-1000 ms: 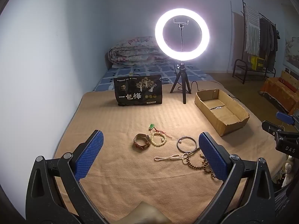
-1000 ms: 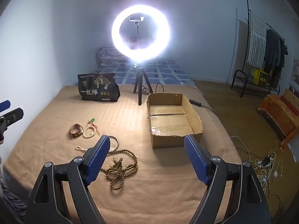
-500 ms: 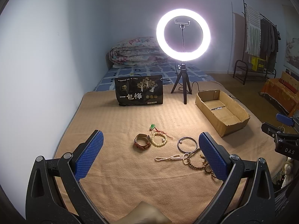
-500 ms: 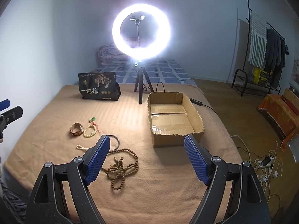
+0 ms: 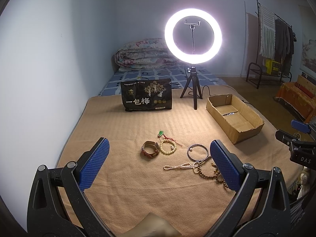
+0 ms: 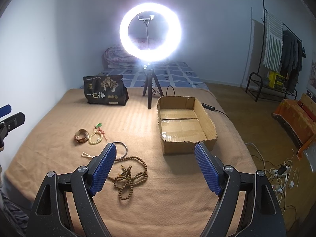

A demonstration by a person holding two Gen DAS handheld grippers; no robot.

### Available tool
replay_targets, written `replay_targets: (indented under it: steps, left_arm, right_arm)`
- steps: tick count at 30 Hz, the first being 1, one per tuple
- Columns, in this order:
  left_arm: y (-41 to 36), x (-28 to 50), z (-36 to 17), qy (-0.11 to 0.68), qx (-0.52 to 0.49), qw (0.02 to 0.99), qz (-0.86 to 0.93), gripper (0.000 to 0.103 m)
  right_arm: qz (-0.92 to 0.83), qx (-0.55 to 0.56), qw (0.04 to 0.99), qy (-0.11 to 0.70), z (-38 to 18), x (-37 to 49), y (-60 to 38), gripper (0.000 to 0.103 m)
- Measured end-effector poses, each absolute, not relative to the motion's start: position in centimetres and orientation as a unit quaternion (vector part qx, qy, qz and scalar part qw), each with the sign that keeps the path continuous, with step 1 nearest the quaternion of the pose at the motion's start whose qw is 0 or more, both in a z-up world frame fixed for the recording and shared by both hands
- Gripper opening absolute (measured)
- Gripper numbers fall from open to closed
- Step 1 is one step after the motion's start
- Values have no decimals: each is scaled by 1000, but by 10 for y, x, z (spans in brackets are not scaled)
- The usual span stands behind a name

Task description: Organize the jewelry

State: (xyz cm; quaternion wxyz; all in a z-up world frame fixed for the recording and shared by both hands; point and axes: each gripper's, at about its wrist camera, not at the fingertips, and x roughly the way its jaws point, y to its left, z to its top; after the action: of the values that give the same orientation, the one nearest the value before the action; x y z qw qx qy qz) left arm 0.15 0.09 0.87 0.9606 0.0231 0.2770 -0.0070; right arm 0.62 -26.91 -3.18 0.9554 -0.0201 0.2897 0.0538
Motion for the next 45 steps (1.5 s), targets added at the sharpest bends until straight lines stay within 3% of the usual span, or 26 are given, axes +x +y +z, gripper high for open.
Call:
replay_targets:
  steps: [45]
  left_arm:
    - [6,6,6,278,21,960,-5,103]
  right_arm:
    - [54,-23,954,293,-35,6,-267,82]
